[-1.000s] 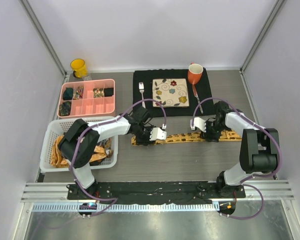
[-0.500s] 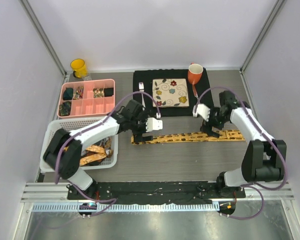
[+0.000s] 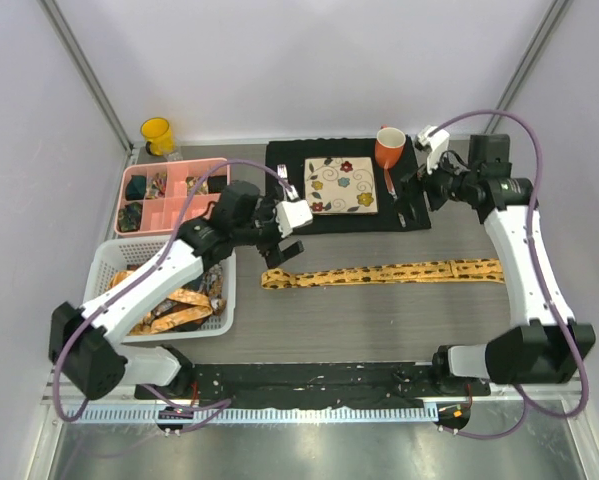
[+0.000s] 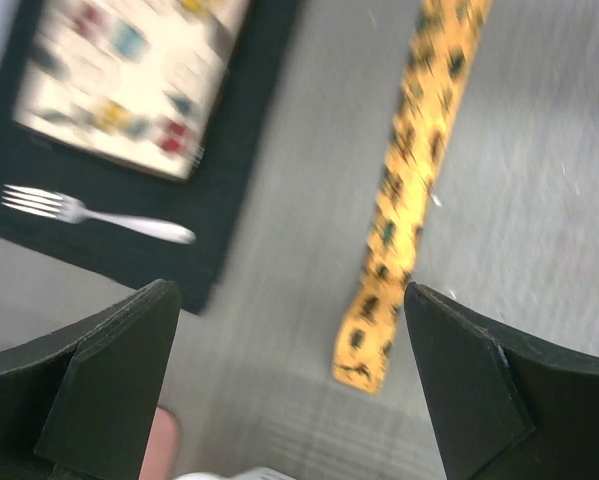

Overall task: Roll the ties
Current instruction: Roll the tie at the center of the board.

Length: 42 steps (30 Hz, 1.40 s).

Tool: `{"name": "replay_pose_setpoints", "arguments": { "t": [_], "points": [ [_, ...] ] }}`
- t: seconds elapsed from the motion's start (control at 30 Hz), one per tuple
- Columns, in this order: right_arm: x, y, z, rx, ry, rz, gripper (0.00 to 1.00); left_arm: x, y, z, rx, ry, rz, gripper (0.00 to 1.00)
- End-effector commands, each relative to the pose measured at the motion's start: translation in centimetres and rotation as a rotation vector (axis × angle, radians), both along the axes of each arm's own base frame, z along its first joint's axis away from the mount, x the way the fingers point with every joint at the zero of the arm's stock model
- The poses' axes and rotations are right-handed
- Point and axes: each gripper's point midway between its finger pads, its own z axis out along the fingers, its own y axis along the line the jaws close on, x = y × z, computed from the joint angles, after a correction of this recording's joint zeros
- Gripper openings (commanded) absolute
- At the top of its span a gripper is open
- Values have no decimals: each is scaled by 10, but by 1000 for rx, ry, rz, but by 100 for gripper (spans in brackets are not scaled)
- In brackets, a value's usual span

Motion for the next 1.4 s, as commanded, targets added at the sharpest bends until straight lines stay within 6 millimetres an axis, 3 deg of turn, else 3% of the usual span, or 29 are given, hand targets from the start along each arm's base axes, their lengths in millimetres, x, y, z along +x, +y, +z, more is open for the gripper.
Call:
{"name": "replay_pose_setpoints", "arguments": {
  "t": [0.0, 0.03, 0.07, 0.1, 0.13, 0.2, 0.27, 0.33, 0.47, 0.57, 0.6, 0.7, 0.83, 0.97, 1.1, 1.37],
  "points": [
    [12, 37, -22, 296, 315, -21, 100, -20, 14, -56, 131, 180, -66, 100],
    [5, 57, -30, 349, 402, 1, 100, -22, 18, -48, 118, 130, -76, 100],
    [4, 66, -39, 371, 451, -3, 100, -28, 24, -60, 135, 123, -83, 100],
    [6, 75, -45, 392, 474, 3, 100, -31, 27, -59, 136, 100, -105, 100],
    [-8, 94, -60, 413, 557, 6, 100, -34, 34, -54, 131, 77, -114, 100],
    [-11, 113, -67, 425, 554, 17, 97, -45, 42, -68, 159, 99, -144, 100],
    [-26, 137, -89, 404, 617, 20, 96, -41, 53, -85, 189, 116, -121, 99],
    [-27, 153, -108, 407, 674, 25, 93, -32, 59, -93, 183, 141, -99, 94],
    [-35, 183, -137, 438, 836, 47, 80, -20, 67, -125, 238, 194, -156, 87],
    [-37, 205, -152, 480, 927, 40, 54, -11, 74, -142, 276, 166, -185, 85],
    [-40, 209, -157, 475, 939, 44, 27, -9, 74, -144, 276, 161, -184, 85],
    [-53, 219, -170, 447, 976, 60, 11, -7, 73, -151, 271, 177, -192, 85],
    [-63, 228, -180, 453, 1019, 60, 2, -4, 70, -153, 269, 210, -188, 84],
    [-65, 232, -183, 466, 1024, 48, 1, -7, 68, -159, 283, 233, -202, 82],
    [-73, 236, -203, 438, 1070, 36, 1, -12, 67, -173, 300, 263, -218, 80],
    [-74, 250, -222, 401, 1091, 34, 1, -15, 69, -185, 321, 287, -226, 74]
  ]
}}
